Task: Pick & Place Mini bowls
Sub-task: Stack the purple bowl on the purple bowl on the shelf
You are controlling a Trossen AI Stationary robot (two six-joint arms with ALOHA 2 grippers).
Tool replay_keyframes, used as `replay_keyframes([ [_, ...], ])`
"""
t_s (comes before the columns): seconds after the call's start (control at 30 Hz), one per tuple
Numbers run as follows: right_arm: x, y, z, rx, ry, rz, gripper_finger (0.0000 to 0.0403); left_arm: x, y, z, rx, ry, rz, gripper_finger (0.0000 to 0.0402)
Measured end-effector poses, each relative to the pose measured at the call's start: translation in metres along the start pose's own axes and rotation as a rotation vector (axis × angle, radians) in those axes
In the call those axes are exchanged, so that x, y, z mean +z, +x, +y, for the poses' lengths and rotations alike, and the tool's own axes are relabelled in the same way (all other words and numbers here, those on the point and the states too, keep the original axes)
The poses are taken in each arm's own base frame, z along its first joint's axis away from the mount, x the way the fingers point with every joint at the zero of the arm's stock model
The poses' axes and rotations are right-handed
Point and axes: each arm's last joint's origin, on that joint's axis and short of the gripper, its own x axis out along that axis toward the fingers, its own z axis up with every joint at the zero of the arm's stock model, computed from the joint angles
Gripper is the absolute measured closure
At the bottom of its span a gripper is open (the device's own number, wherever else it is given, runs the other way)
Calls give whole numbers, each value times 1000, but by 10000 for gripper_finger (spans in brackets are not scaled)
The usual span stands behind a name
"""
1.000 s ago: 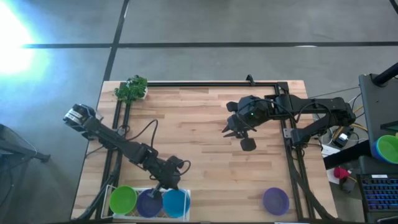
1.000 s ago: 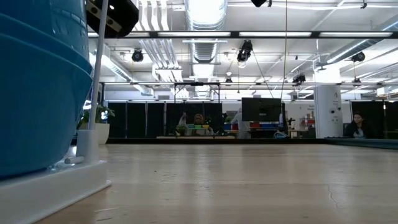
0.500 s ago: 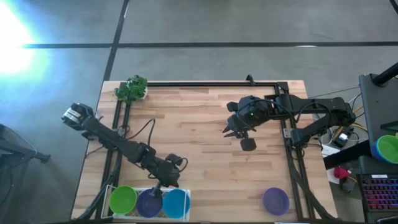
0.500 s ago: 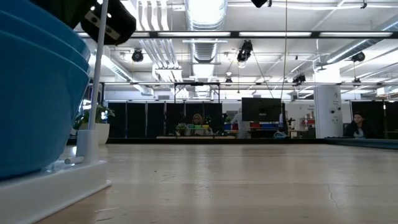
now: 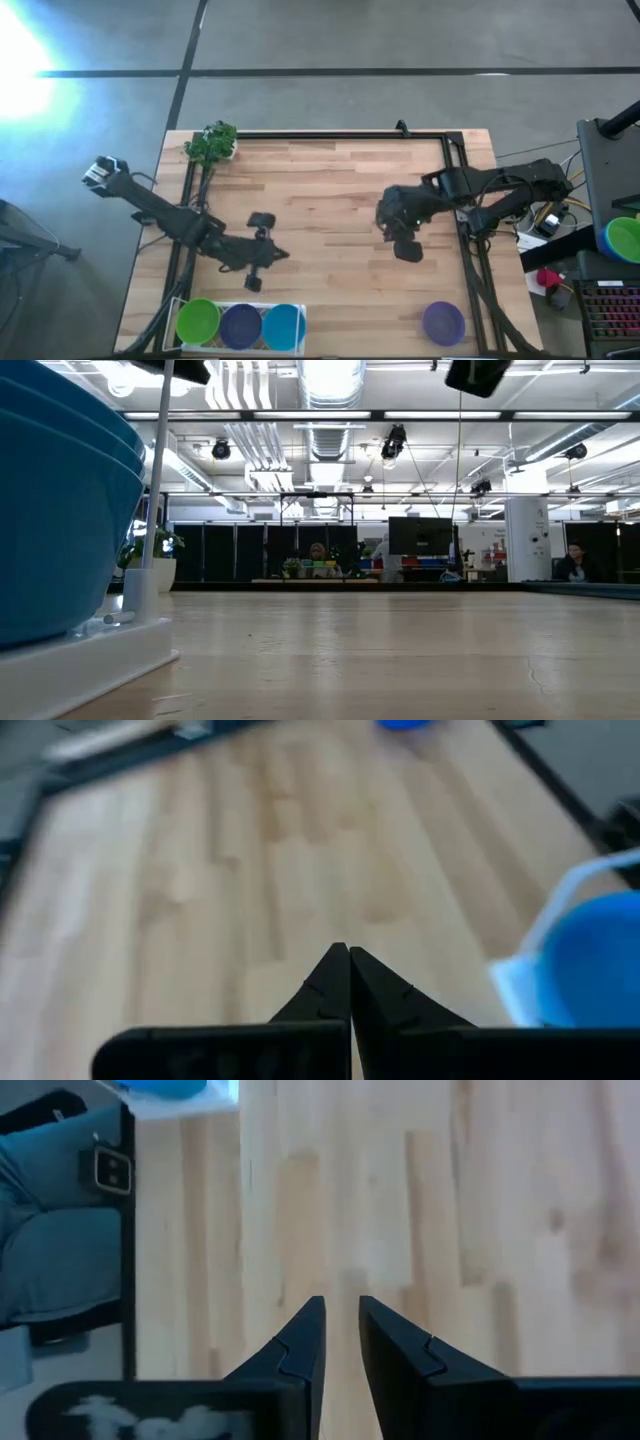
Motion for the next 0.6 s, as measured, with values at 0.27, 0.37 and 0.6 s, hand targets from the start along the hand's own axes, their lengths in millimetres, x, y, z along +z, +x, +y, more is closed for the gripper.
replay_keyframes([
  [0.27, -33, 35, 20, -16, 173, 160, 344, -3, -13, 11, 195, 5, -37, 401],
  [0.37, -47, 48, 25, -44, 276, 215, 344, -7, -12, 11, 227, 9, -30, 401],
  [0.6, -80, 72, 33, -173, 608, 298, 344, -18, -10, 11, 253, 23, -12, 401],
])
